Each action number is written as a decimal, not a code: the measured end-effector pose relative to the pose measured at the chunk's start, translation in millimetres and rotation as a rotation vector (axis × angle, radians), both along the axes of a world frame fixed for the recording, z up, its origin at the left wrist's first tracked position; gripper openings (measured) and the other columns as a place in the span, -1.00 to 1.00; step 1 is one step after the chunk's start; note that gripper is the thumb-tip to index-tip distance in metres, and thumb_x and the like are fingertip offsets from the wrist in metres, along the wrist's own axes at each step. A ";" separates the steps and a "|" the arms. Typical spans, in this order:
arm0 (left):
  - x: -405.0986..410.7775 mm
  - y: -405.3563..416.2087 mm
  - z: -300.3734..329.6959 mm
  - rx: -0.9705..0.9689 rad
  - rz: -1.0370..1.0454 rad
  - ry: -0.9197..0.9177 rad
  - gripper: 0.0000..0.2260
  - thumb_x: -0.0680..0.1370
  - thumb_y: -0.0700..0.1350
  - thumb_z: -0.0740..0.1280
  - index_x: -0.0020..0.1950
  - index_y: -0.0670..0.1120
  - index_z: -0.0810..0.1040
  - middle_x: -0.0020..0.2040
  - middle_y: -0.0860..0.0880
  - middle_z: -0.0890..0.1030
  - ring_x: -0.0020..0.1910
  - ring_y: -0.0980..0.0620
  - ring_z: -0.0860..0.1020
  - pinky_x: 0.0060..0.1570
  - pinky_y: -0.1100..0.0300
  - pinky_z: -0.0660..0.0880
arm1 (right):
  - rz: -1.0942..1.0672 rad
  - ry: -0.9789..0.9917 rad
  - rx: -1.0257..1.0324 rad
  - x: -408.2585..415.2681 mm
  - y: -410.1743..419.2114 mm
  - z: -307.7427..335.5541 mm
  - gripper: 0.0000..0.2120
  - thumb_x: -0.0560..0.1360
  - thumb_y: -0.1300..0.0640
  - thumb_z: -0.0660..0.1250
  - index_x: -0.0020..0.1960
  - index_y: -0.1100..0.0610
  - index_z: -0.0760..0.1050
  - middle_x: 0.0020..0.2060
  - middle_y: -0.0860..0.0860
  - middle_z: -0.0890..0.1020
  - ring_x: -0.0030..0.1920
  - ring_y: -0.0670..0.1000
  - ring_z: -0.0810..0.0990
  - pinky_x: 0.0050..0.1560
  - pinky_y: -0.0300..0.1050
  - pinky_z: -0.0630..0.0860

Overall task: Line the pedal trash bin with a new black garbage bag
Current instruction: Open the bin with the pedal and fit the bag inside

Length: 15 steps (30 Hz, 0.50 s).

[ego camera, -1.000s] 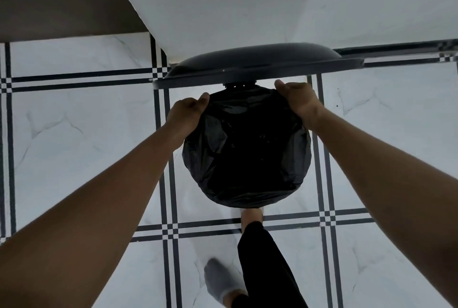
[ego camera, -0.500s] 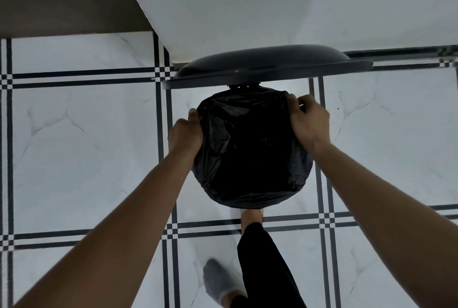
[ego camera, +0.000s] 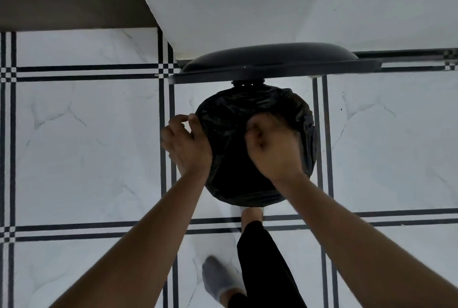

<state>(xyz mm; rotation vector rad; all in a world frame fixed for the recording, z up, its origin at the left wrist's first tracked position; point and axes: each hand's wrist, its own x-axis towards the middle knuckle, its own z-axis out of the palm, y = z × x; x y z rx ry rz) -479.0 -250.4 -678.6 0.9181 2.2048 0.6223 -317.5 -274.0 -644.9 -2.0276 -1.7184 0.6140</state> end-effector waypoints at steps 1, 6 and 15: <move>2.5 -5.8 -0.9 0.003 -0.007 0.047 -0.68 0.67 0.15 0.15 0.26 -0.02 0.49 0.27 -0.11 0.45 0.30 -0.16 0.37 0.19 -0.11 0.41 | 0.093 -0.029 -0.206 -14.6 -6.8 -12.8 -0.78 0.50 0.05 0.25 0.06 0.07 0.59 -0.05 0.05 0.64 0.00 0.12 0.61 -0.09 -0.09 0.56; 14.0 -22.4 -9.6 0.018 -0.086 0.045 -0.68 0.69 0.10 0.14 0.36 0.00 0.47 0.30 -0.14 0.44 0.32 -0.16 0.36 0.09 0.07 0.28 | 0.219 -0.217 -1.032 -36.4 8.0 -80.6 -0.61 0.63 0.11 0.15 0.40 0.18 0.47 0.38 0.19 0.49 0.41 0.23 0.43 0.31 0.09 0.47; 14.4 -24.8 -20.7 0.068 0.012 -0.009 -0.71 0.69 0.08 0.16 0.35 0.05 0.51 0.24 -0.06 0.44 0.17 0.10 0.26 0.10 0.12 0.31 | 0.275 -0.223 -1.199 -34.2 23.3 -134.3 -0.60 0.69 0.22 0.05 0.48 0.34 0.33 0.46 0.25 0.39 0.47 0.22 0.34 0.45 0.03 0.27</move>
